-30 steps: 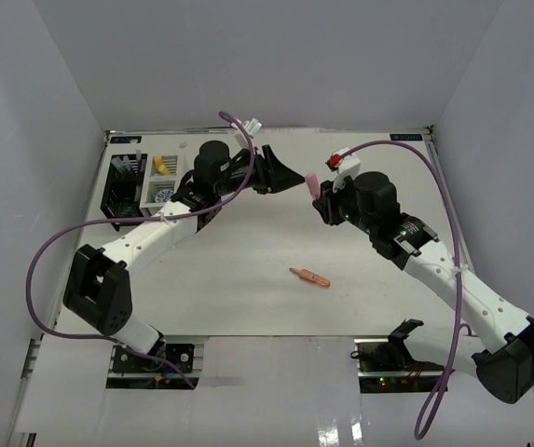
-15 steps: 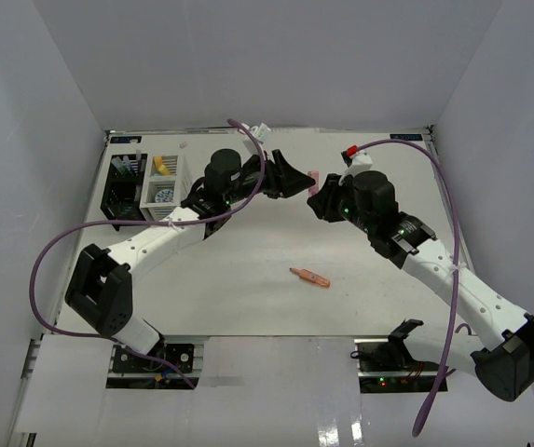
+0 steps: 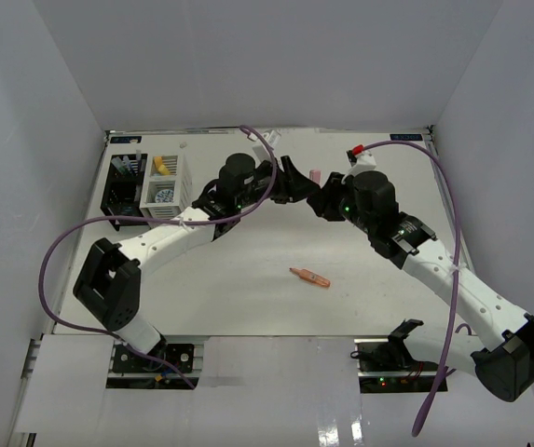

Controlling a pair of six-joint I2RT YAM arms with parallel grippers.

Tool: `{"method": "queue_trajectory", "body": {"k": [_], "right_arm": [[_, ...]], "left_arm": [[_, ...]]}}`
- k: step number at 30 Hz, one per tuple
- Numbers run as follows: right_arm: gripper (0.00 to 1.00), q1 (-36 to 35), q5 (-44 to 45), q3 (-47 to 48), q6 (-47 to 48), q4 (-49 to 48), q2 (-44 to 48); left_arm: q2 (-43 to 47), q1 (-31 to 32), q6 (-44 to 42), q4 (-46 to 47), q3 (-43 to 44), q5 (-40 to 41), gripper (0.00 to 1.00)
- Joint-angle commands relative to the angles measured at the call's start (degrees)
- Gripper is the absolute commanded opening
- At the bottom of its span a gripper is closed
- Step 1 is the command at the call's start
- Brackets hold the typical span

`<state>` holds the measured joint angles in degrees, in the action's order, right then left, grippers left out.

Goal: Sort the stationery into containers
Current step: Close the pen cap on the pen, then place the pen in the storage box.

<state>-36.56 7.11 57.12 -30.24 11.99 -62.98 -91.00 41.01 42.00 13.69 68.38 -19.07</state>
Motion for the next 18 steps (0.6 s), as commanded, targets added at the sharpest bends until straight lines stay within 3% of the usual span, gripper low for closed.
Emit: {"method": "queue_trajectory", "body": {"k": [1,3,9,11,15,16,18], "right_arm": [[0.08,-0.1,-0.08,-0.52,-2.1,-3.73,1.37],[0.08,-0.18,-0.08,-0.61,-2.19,-3.9,1.37],[0.1,-0.1,0.53,-1.31,-2.72,-3.9,1.72],[0.18,-0.09,0.71,-1.49,-2.81,-3.9,1.9],[0.42,-0.09,0.53,-1.93,-2.72,-3.73,2.07],[0.56,-0.18,0.36,-2.1,-2.63,-3.55,2.16],[0.69,-0.09,0.36,-2.63,-1.85,-2.94,2.95]], "left_arm": [[0.21,1.35,-0.78,-0.77,2.2,0.96,0.55],[-0.4,1.61,-1.04,-1.04,2.37,1.31,0.51],[-0.41,2.05,-1.3,-1.56,2.46,1.93,0.11],[-0.14,1.96,-1.48,-2.44,2.64,2.28,0.0],[0.3,1.96,-3.06,-5.68,3.86,3.16,0.0],[0.73,1.96,-4.28,-6.91,4.3,4.29,0.0],[1.44,1.96,-5.95,-10.08,5.27,5.7,0.0]]}}
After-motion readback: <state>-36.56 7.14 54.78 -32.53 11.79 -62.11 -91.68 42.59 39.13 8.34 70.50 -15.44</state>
